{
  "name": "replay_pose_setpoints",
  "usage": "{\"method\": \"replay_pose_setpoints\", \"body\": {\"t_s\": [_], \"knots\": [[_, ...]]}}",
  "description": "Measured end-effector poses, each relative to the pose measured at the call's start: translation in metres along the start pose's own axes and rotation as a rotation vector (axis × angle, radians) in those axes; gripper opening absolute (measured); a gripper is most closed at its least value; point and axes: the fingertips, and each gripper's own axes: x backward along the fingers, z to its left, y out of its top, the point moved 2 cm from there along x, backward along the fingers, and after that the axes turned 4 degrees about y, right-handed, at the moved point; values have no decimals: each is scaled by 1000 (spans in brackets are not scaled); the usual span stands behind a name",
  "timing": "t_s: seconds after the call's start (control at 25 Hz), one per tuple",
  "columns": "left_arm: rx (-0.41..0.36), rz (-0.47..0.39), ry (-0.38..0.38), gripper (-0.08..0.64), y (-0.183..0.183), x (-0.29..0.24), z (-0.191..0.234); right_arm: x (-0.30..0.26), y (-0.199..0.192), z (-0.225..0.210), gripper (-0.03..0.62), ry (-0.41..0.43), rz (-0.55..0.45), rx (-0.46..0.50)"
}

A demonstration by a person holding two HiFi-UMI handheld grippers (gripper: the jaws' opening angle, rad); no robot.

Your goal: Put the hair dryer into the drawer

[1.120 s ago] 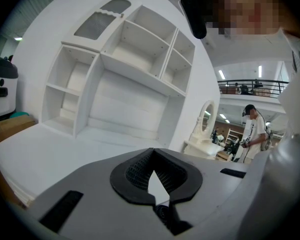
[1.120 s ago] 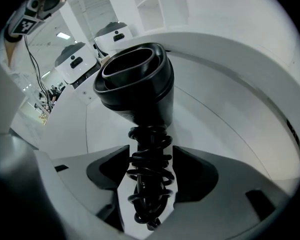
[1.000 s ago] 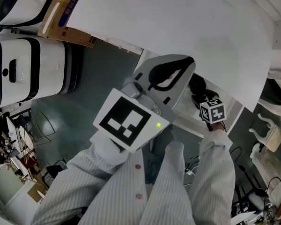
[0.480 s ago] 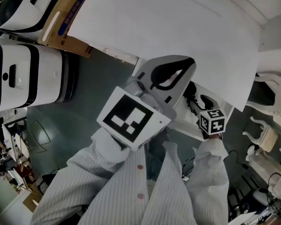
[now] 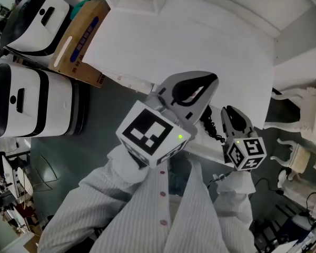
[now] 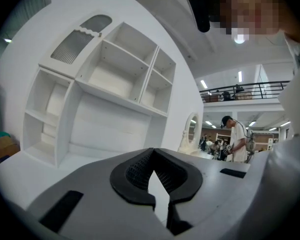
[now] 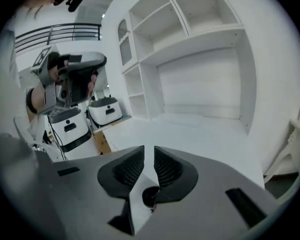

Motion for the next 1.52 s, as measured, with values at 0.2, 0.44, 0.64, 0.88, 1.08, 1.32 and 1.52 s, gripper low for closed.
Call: {"method": "replay_pose_setpoints", "body": {"t_s": [0.2,0.44,0.64,0.88,1.08,1.32,1.52], "knots": [[-23,-12,-50,9,12,2,-17,29,71,25,31,-12,-173,48],[-38,-18,-99,9,21,3,-27,63,129,52,17,-22,-298,72],[-51,-21,-108,9,26,7,-33,93,160,68,12,-35,-376,76],[-56,-22,-115,9,26,11,-38,106,175,76,12,-36,-418,68],[-61,-20,-116,9,24,15,-41,108,176,78,11,-24,-427,61],[-62,-17,-118,9,22,20,-43,108,176,83,12,-25,-417,64],[-68,-13,-119,9,20,21,-44,109,173,82,11,-33,-413,64]]}}
